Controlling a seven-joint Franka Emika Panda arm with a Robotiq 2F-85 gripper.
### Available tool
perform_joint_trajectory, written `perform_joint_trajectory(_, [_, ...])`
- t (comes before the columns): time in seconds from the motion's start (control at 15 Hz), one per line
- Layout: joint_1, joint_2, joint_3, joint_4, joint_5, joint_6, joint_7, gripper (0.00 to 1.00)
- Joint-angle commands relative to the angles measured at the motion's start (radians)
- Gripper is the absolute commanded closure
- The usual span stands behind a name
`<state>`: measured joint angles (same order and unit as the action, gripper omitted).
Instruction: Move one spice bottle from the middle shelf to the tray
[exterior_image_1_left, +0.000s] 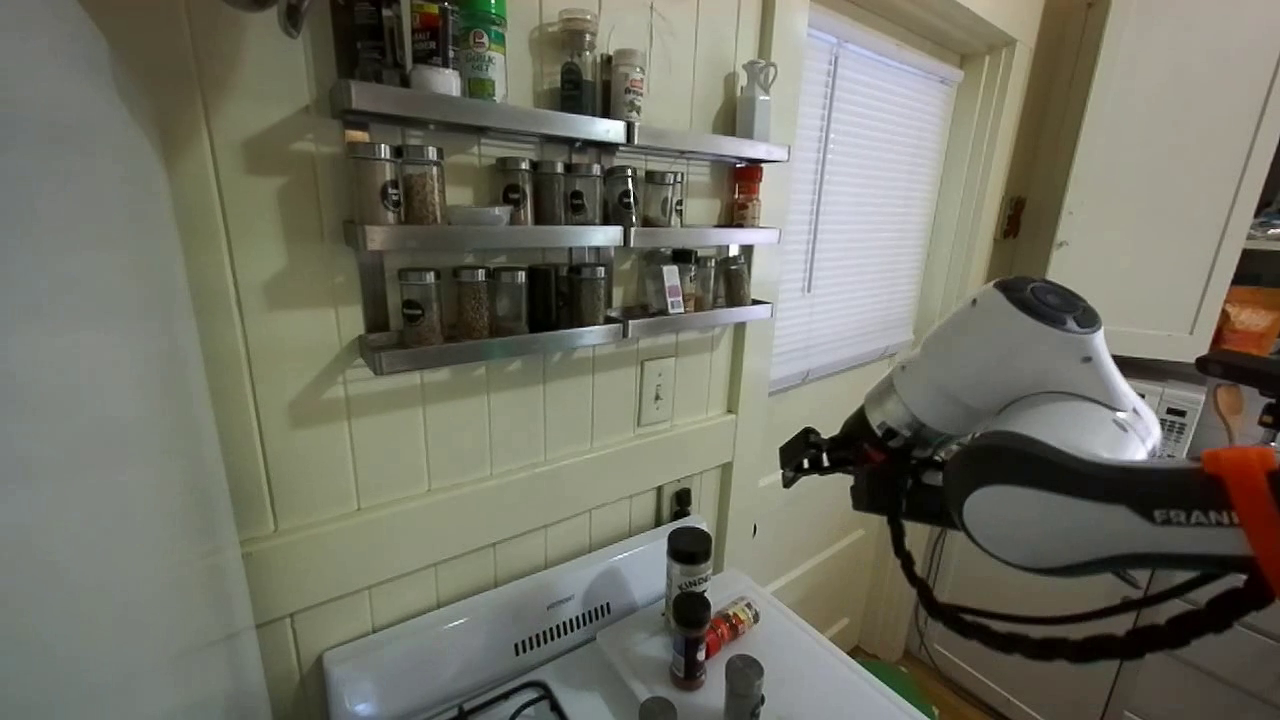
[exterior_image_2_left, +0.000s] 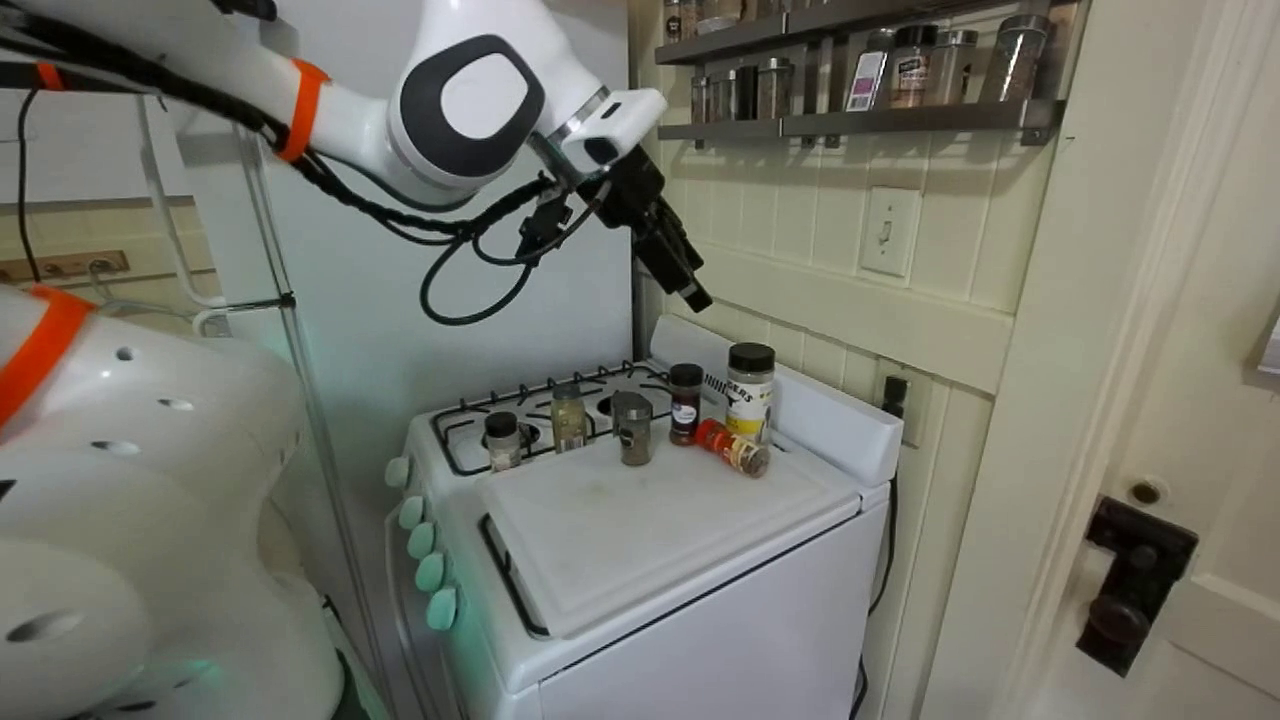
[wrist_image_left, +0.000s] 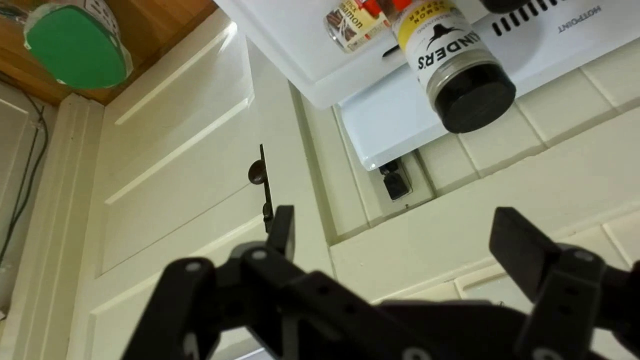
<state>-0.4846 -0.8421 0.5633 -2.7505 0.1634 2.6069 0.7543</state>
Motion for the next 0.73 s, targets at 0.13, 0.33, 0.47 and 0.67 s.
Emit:
perform_joint_trajectory(0.13, [0.268,0.044,-0.36,0.039,-0.015,-0.154,-0.268,0.0])
perform_joint_trajectory(0.33, [0.358,0.083,-0.458,0.088,0.008,-0.243,-0.378,0.0])
perform_joint_trajectory(0.47, [0.336,0.104,-0.442,0.105,0.045,-0.257,-0.255,0.0])
perform_joint_trajectory(0.67, [0.349,0.065,-0.457,0.074,0.005,-0.221,-0.318,0.0])
